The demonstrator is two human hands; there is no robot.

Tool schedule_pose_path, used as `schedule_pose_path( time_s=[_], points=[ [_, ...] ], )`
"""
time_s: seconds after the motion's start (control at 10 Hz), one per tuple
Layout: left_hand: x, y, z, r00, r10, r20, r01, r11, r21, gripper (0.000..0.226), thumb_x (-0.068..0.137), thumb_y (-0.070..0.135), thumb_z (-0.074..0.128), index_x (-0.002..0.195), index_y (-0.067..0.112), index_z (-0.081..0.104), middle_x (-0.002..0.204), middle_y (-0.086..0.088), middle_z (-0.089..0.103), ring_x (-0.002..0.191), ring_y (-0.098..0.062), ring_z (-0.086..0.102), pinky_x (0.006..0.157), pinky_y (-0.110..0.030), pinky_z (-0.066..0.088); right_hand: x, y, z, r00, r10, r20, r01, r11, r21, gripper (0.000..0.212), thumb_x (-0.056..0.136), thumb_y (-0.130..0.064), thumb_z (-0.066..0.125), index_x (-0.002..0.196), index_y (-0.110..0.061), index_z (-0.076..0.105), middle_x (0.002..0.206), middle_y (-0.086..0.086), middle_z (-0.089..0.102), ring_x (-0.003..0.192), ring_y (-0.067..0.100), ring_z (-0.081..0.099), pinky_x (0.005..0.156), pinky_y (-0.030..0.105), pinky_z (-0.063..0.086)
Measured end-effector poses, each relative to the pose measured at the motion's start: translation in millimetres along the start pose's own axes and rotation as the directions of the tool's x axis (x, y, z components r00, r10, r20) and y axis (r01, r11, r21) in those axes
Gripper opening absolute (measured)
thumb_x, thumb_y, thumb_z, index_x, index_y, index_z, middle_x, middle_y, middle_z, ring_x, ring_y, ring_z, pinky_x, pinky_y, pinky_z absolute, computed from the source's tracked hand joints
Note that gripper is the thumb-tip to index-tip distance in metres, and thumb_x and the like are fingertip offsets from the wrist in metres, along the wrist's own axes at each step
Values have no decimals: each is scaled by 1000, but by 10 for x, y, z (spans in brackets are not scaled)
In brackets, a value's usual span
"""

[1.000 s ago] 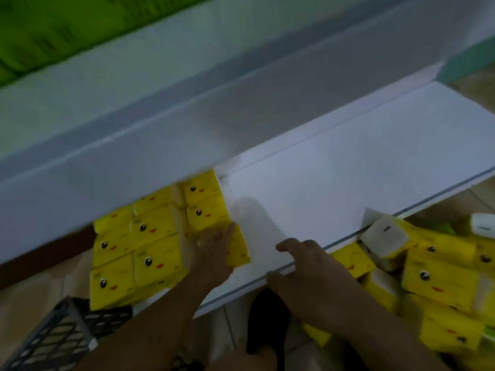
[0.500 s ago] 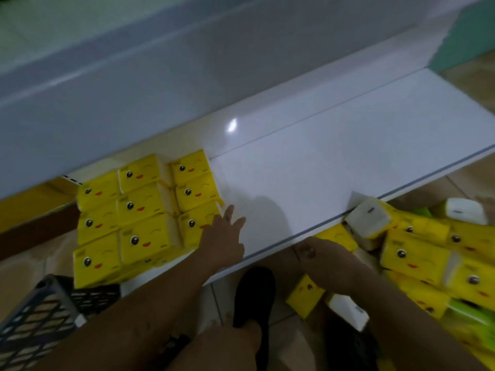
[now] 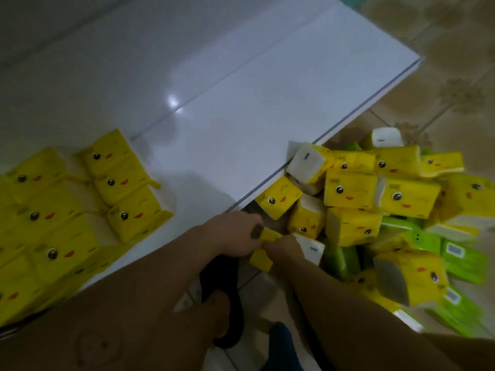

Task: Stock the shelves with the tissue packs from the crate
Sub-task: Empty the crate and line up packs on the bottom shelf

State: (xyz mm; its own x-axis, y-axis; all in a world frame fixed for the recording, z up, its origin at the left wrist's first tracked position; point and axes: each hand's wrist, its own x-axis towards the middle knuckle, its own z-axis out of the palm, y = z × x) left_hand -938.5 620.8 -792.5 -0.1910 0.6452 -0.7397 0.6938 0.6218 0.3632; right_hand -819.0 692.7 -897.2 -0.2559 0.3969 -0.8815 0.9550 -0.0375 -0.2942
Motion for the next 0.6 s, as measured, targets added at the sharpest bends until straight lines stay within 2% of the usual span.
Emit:
schedule_pose_path(
  time_s=[0.1, 0.2, 0.3, 0.4, 0.5, 0.6],
  points=[
    [21, -312, 93, 996, -75, 55, 74, 997, 27, 45, 93, 38, 56, 134, 20, 48, 128, -6, 57, 115, -22, 55, 96, -35, 46, 251, 53, 441, 981, 193, -29, -188, 974, 123, 97, 79, -59, 66, 143, 3, 26, 142, 20, 41, 129, 36, 44, 106, 43, 40],
    [47, -491, 129, 992, -116, 45, 118, 992, -45, 46, 92, 41, 58, 135, 25, 48, 123, -1, 60, 111, -17, 57, 96, -31, 46, 430, 103, 625, 958, 279, -63, -266, 951, 157, 101, 78, -57, 69, 142, 3, 18, 143, 21, 34, 132, 36, 39, 105, 42, 36],
    [76, -501, 119, 992, -121, 45, 125, 985, -119, 47, 92, 40, 59, 136, 26, 48, 121, 1, 61, 110, -15, 57, 95, -29, 46, 514, 187, 609, 970, 242, -25, -233, 953, 196, 80, 83, -37, 70, 140, -1, 27, 142, 20, 40, 130, 36, 44, 102, 41, 40],
    [109, -412, 38, 990, -134, 42, 139, 981, -135, 46, 92, 39, 60, 135, 25, 48, 121, 1, 60, 110, -16, 56, 94, -28, 46, 436, 312, 484, 991, 130, -21, -128, 988, 92, 39, 92, -25, 57, 122, -2, 55, 125, 16, 60, 116, 33, 57, 92, 36, 48],
    [95, -308, -57, 992, -125, 5, 124, 984, -125, 44, 93, 36, 59, 133, 23, 50, 126, -3, 59, 112, -20, 55, 95, -32, 46, 274, 417, 315, 993, 107, -44, -100, 985, 139, 29, 94, -21, 51, 112, -4, 64, 113, 15, 67, 106, 30, 63, 85, 35, 52],
    [42, -227, -78, 991, -127, -34, 120, 980, -159, 50, 92, 39, 60, 137, 23, 46, 131, -6, 56, 116, -22, 54, 98, -34, 45, 190, 530, 235, 998, 57, 8, -58, 992, 114, 25, 92, -25, 54, 106, -8, 66, 114, 15, 67, 106, 30, 64, 83, 35, 53]
  ],
)
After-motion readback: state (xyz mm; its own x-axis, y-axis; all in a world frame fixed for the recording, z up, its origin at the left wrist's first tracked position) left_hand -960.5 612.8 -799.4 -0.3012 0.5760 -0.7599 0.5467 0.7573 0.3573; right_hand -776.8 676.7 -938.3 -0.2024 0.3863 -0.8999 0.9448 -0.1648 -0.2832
